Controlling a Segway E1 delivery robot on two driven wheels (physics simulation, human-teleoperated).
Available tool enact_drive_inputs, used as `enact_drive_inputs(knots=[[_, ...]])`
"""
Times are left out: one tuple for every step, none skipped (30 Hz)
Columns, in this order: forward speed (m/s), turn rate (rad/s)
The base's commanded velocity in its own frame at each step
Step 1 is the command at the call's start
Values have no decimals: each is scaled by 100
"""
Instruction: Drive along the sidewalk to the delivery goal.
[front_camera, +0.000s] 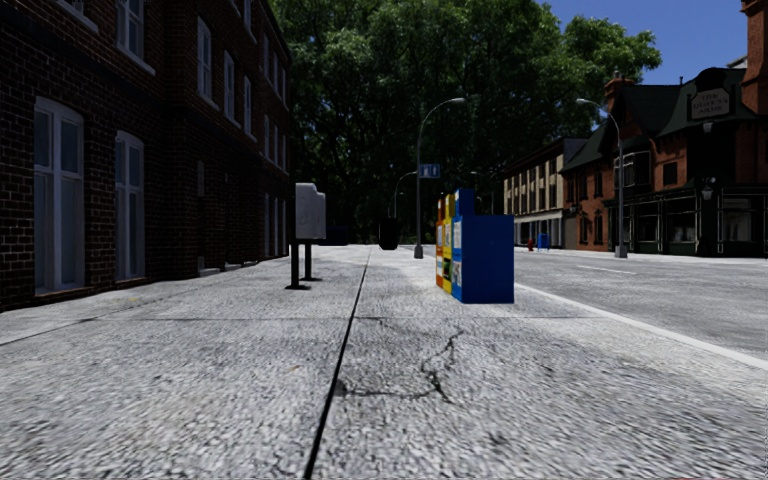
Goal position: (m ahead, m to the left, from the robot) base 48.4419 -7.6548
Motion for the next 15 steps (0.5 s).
enact_drive_inputs(knots=[[200,0],[200,0],[200,0],[200,4],[200,12],[200,22],[200,22],[200,43],[200,58],[200,51],[200,5],[200,0],[200,0],[200,0],[200,0]])
